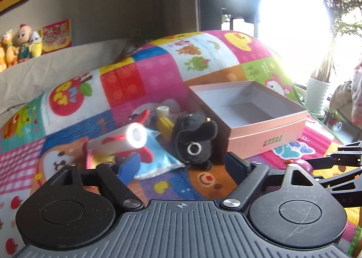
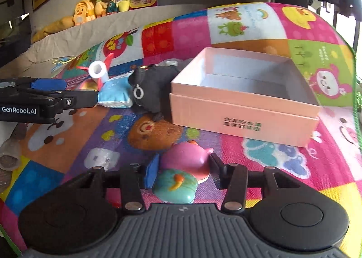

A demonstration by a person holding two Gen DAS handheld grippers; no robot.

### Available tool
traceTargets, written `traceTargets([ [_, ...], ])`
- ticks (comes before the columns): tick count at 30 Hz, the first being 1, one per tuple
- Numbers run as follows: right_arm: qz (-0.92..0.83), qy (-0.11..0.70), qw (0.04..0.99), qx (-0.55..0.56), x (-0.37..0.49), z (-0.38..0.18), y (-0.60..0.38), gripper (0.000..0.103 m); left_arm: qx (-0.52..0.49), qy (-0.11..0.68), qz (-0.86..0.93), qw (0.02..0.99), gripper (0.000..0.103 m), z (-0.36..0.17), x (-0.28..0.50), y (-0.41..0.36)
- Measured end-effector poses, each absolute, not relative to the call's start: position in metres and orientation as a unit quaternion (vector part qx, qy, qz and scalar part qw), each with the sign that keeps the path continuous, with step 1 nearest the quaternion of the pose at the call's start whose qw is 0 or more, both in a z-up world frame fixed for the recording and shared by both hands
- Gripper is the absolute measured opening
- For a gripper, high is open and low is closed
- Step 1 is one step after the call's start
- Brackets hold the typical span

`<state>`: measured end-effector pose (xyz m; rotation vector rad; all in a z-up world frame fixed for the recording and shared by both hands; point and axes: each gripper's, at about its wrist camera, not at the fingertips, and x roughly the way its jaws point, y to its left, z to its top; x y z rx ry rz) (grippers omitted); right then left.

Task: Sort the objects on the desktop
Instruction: 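Grasp the black plush with the left tool while the right tool grasps the pink-and-teal figure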

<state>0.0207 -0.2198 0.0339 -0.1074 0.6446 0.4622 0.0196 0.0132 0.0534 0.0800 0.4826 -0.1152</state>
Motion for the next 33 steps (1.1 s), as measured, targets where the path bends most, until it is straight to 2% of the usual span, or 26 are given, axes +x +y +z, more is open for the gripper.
traceTargets([
  [5, 0.164, 0.316, 0.934, -0.025, 0.019, 0.027, -0.262, 0.048, 0.084, 0.237, -0.053, 0.966, 0.083, 0.043, 0.065, -0.012],
  [7, 0.158, 0.314, 0.936, -0.014, 0.020, 0.025, -0.268, 0.052, 0.093, 0.247, -0.047, 0.963, 0.083, 0.037, 0.082, -0.015],
  [9, 0.153, 0.310, 0.938, -0.008, 0.021, 0.021, -0.269, 0.062, 0.098, 0.256, -0.043, 0.961, 0.076, 0.032, 0.093, -0.014],
  [10, 0.153, 0.311, 0.938, -0.007, 0.021, 0.019, -0.269, 0.067, 0.101, 0.258, -0.043, 0.960, 0.063, 0.030, 0.094, -0.013],
  [11, 0.156, 0.315, 0.936, -0.004, 0.023, 0.018, -0.269, 0.067, 0.101, 0.260, -0.049, 0.959, 0.055, 0.030, 0.093, -0.011],
  [12, 0.158, 0.315, 0.936, -0.001, 0.024, 0.018, -0.270, 0.067, 0.099, 0.259, -0.051, 0.959, 0.055, 0.031, 0.090, -0.010],
  [15, 0.154, 0.319, 0.935, 0.014, 0.027, 0.017, -0.272, 0.074, 0.104, 0.256, -0.056, 0.959, 0.045, 0.036, 0.072, -0.007],
  [16, 0.155, 0.320, 0.935, 0.018, 0.027, 0.017, -0.273, 0.075, 0.104, 0.255, -0.061, 0.959, 0.035, 0.039, 0.063, -0.006],
  [17, 0.154, 0.319, 0.935, 0.020, 0.027, 0.017, -0.274, 0.077, 0.101, 0.258, -0.071, 0.958, 0.032, 0.041, 0.055, -0.005],
  [21, 0.152, 0.319, 0.935, 0.019, 0.027, 0.017, -0.272, 0.081, 0.075, 0.268, -0.133, 0.951, 0.033, 0.051, 0.009, -0.005],
  [22, 0.151, 0.319, 0.936, 0.018, 0.026, 0.017, -0.272, 0.082, 0.078, 0.268, -0.139, 0.950, 0.036, 0.051, 0.000, -0.007],
  [24, 0.151, 0.317, 0.936, 0.017, 0.026, 0.017, -0.271, 0.083, 0.083, 0.268, -0.136, 0.950, 0.045, 0.050, -0.011, -0.008],
  [25, 0.150, 0.317, 0.936, 0.016, 0.025, 0.017, -0.271, 0.084, 0.085, 0.267, -0.127, 0.951, 0.057, 0.048, -0.011, -0.008],
  [26, 0.150, 0.317, 0.936, 0.015, 0.025, 0.017, -0.270, 0.085, 0.087, 0.264, -0.115, 0.954, 0.065, 0.047, -0.008, -0.007],
  [29, 0.145, 0.318, 0.937, 0.012, 0.026, 0.017, -0.269, 0.086, 0.069, 0.261, -0.081, 0.959, 0.078, 0.042, 0.013, -0.003],
  [33, 0.137, 0.314, 0.939, 0.013, 0.025, 0.018, -0.269, 0.089, 0.063, 0.263, -0.055, 0.961, 0.077, 0.028, 0.054, -0.006],
])
